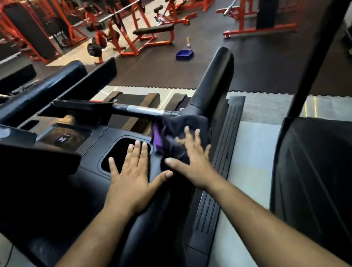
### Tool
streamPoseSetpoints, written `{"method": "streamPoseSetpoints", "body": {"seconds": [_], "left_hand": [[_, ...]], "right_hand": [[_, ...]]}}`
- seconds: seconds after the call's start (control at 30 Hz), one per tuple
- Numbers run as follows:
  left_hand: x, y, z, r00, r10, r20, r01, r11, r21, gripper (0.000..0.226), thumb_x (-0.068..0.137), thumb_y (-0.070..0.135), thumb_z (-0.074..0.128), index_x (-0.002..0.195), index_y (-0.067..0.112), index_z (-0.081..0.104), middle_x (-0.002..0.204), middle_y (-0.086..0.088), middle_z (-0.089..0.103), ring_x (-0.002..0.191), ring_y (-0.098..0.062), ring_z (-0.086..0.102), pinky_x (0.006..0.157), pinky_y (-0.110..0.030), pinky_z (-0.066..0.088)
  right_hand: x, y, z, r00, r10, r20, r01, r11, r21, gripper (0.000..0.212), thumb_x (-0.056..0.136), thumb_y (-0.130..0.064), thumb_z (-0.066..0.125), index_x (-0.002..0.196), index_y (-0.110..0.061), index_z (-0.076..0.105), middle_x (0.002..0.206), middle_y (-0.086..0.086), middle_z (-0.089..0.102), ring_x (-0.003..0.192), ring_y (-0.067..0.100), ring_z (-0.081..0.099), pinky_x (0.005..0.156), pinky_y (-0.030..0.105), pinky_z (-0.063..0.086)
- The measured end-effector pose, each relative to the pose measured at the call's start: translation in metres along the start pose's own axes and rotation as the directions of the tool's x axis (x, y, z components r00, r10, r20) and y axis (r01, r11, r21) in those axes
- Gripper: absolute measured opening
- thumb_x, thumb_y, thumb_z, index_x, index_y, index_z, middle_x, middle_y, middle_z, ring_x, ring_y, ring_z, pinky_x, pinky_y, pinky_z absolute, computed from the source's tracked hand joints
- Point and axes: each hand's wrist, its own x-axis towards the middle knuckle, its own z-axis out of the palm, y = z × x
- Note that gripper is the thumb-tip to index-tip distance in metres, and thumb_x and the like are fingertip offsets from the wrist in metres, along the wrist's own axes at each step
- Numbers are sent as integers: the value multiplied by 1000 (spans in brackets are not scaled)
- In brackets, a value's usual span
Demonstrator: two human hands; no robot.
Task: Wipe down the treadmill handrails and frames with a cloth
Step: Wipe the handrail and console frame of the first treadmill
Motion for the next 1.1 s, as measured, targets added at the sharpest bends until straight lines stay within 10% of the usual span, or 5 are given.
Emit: {"method": "streamPoseSetpoints", "body": {"seconds": [0.37, 0.6, 0.73, 0.9, 1.1], "left_hand": [[58, 43, -8, 991, 132, 28, -134, 989, 69, 129, 51, 101, -24, 155, 25, -27, 165, 9, -31, 151, -7, -32, 122, -58, -19], [100, 62, -4, 982, 181, 59, -186, 978, 98, 135, 53, 103, -19, 163, 24, -16, 169, 10, -23, 152, -6, -28, 122, -56, -18], [97, 64, -3, 985, 167, 38, -170, 979, 111, 128, 57, 102, -20, 159, 24, -22, 169, 9, -23, 153, -6, -28, 124, -54, -17], [96, 62, -2, 985, 171, 15, -171, 983, 69, 123, 57, 102, -20, 154, 25, -28, 165, 9, -31, 151, -6, -31, 124, -50, -20], [117, 66, -14, 991, 128, -41, -130, 991, -36, 128, 55, 102, -18, 156, 24, -25, 161, 12, -33, 150, -5, -31, 120, -45, -24]], "right_hand": [[94, 68, -29, 873, 397, -283, -294, 892, 345, 86, 101, -48, 58, 165, -28, 5, 172, 2, -11, 158, 28, -12, 128, 47, -1], [29, 67, 18, 924, 222, -312, -64, 892, 448, 99, 78, -72, 44, 161, -29, 11, 170, -6, -7, 154, 9, -15, 124, 27, -8], [95, 107, -11, 774, 592, -223, -258, 618, 743, 110, 71, -79, 55, 160, -20, 31, 166, 6, 32, 154, 20, 27, 128, 44, 20], [72, 57, -8, 852, 382, -358, -254, 899, 357, 95, 87, -65, 46, 164, -19, 15, 173, 7, -3, 158, 22, -6, 127, 37, -1], [168, 67, -72, 932, 257, -257, -265, 964, 3, 74, 94, -57, 60, 159, -46, 25, 172, -11, -8, 157, 26, -15, 121, 69, 11]]}}
